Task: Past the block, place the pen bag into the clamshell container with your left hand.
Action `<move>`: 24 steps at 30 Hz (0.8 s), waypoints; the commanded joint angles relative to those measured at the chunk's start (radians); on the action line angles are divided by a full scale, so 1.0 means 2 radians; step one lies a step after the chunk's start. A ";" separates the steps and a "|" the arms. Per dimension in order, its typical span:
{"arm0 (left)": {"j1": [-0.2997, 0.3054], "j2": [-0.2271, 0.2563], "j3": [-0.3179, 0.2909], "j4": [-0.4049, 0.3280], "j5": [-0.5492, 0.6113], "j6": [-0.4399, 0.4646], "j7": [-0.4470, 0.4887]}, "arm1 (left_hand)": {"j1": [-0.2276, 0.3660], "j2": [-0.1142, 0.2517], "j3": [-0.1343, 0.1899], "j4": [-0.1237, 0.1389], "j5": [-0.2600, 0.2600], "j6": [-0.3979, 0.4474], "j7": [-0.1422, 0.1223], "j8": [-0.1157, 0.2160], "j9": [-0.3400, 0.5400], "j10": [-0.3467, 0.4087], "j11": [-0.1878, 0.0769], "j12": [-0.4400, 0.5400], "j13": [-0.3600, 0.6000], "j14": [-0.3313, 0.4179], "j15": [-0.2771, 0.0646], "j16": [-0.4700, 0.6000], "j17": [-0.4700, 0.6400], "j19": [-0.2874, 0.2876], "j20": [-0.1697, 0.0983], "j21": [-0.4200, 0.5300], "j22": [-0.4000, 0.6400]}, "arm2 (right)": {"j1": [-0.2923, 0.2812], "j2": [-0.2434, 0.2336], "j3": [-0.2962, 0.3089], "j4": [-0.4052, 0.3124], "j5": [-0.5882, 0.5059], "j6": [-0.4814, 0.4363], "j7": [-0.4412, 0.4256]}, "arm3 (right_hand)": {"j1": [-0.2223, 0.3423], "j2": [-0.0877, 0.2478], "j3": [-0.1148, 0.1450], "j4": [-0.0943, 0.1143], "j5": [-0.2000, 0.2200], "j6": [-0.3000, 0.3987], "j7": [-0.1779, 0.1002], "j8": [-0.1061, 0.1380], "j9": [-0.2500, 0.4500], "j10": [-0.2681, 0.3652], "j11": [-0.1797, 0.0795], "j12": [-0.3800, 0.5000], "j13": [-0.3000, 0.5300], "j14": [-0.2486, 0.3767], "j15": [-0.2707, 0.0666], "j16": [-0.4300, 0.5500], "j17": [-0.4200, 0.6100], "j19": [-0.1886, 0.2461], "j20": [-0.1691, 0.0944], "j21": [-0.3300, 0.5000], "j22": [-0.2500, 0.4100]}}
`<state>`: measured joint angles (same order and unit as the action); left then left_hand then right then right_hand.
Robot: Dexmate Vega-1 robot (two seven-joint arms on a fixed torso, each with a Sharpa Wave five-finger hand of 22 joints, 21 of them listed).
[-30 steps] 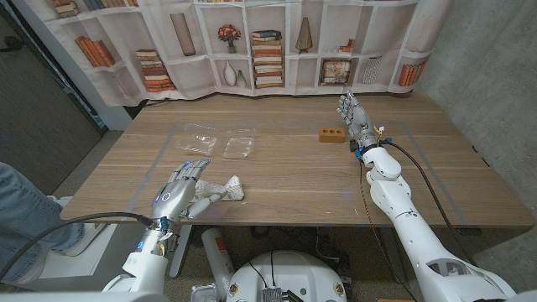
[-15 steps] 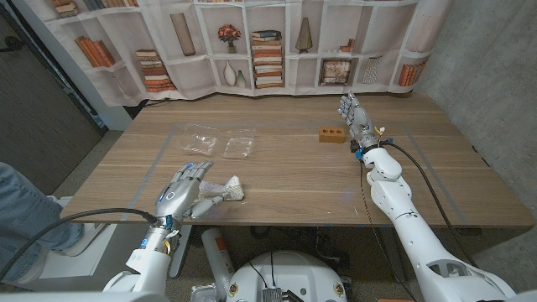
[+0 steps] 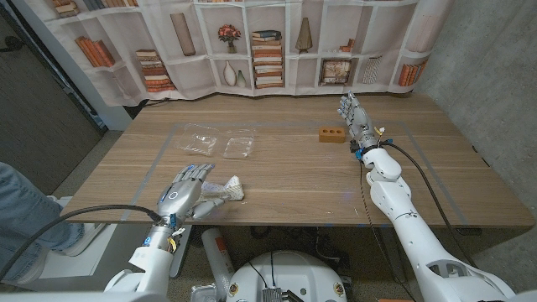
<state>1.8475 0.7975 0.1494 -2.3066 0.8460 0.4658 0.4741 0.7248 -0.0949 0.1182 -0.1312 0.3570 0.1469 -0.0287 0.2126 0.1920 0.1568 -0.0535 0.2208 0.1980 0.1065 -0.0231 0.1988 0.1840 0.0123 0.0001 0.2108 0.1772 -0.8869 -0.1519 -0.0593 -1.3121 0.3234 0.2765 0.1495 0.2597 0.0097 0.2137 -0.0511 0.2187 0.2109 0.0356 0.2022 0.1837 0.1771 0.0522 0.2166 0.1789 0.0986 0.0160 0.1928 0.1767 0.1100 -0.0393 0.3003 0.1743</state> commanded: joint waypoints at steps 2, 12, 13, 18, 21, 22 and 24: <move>-0.018 0.016 0.030 0.001 0.022 0.060 -0.002 | 0.006 -0.003 -0.001 -0.005 0.004 0.008 0.000 0.004 0.001 0.009 -0.002 0.003 0.001 0.004 -0.003 0.001 0.001 0.006 0.000 0.002 0.001 | -0.001 0.001 -0.001 -0.002 0.000 0.000 -0.001 | 0.002 0.005 0.001 -0.002 -0.002 0.004 0.002 -0.003 0.002 0.005 -0.002 -0.001 0.002 0.005 -0.002 -0.002 0.002 0.004 -0.011 -0.001 0.003; -0.041 0.032 0.052 0.005 0.017 0.079 -0.003 | 0.008 -0.005 -0.003 -0.004 0.005 0.013 -0.001 0.005 0.002 0.012 -0.006 0.004 0.002 0.006 -0.007 0.001 0.001 0.008 0.000 0.002 0.001 | -0.004 0.001 0.002 -0.007 0.002 -0.002 -0.006 | 0.001 0.006 0.000 -0.003 -0.002 0.004 0.002 -0.003 0.002 0.006 0.000 -0.001 0.002 0.008 -0.002 -0.001 0.002 0.008 -0.011 -0.002 0.003; -0.043 0.034 0.055 0.005 0.016 0.081 -0.006 | 0.009 -0.005 -0.003 -0.004 0.005 0.014 -0.001 0.005 0.002 0.012 -0.006 0.004 0.002 0.006 -0.007 0.001 0.001 0.008 0.000 0.002 0.001 | -0.003 -0.001 0.001 -0.005 0.000 0.002 -0.003 | 0.001 0.006 0.000 -0.003 -0.002 0.004 0.002 -0.003 0.002 0.006 0.000 -0.001 0.002 0.008 -0.002 -0.001 0.002 0.008 -0.011 -0.002 0.003; -0.059 0.042 0.072 0.005 0.019 0.098 -0.015 | 0.009 -0.005 -0.004 -0.004 0.006 0.014 -0.001 0.005 0.002 0.012 -0.007 0.004 0.002 0.006 -0.008 0.001 0.001 0.008 0.001 0.001 0.001 | -0.005 0.000 0.003 -0.006 0.002 0.000 -0.004 | 0.001 0.006 0.000 -0.003 -0.002 0.004 0.002 -0.003 0.002 0.007 0.000 -0.001 0.002 0.009 -0.002 0.000 0.002 0.010 -0.011 -0.003 0.003; -0.069 0.046 0.084 0.005 0.023 0.111 -0.023 | 0.010 -0.005 -0.004 -0.003 0.006 0.013 -0.001 0.004 0.002 0.011 -0.006 0.003 0.002 0.006 -0.007 0.000 0.001 0.007 0.001 0.001 0.001 | -0.005 -0.001 0.003 -0.006 0.001 0.000 -0.004 | 0.001 0.006 0.000 -0.003 -0.002 0.004 0.002 -0.003 0.002 0.007 0.000 -0.001 0.002 0.011 -0.002 0.000 0.002 0.011 -0.011 -0.003 0.003; -0.072 0.048 0.088 0.005 0.023 0.114 -0.025 | 0.010 -0.005 -0.004 -0.003 0.006 0.013 -0.001 0.004 0.002 0.011 -0.006 0.003 0.002 0.005 -0.007 0.000 0.001 0.007 0.001 0.000 0.001 | -0.005 -0.001 0.003 -0.005 0.001 0.000 -0.004 | 0.001 0.006 0.000 -0.003 -0.002 0.004 0.003 -0.003 0.002 0.007 -0.001 -0.001 0.002 0.012 -0.002 0.000 0.002 0.011 -0.011 -0.003 0.003; -0.078 0.051 0.095 0.005 0.024 0.123 -0.030 | 0.011 -0.005 -0.005 -0.003 0.007 0.013 -0.002 0.004 0.002 0.011 -0.006 0.003 0.002 0.005 -0.007 0.000 0.001 0.007 0.001 0.000 0.001 | -0.005 0.000 0.004 -0.005 0.002 -0.001 -0.005 | 0.001 0.006 0.000 -0.003 -0.002 0.004 0.003 -0.003 0.002 0.007 -0.001 -0.001 0.002 0.013 -0.002 0.001 0.002 0.012 -0.011 -0.003 0.003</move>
<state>1.7497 0.8679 0.2722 -2.2989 0.8812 0.6287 0.4575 0.7337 -0.1038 0.1142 -0.1352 0.3652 0.1682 -0.0287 0.2195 0.1932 0.1729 -0.0696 0.2227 0.1978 0.1157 -0.0323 0.1988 0.1838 0.0197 -0.0002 0.2108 0.1772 -0.8940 -0.1509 -0.0564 -1.3223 0.3254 0.2769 0.1420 0.2597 0.0096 0.2138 -0.0510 0.2187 0.2108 0.0357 0.1944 0.1837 0.1842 0.0520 0.2166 0.1788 0.1148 0.0105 0.1927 0.1795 0.1246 -0.0359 0.2958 0.1743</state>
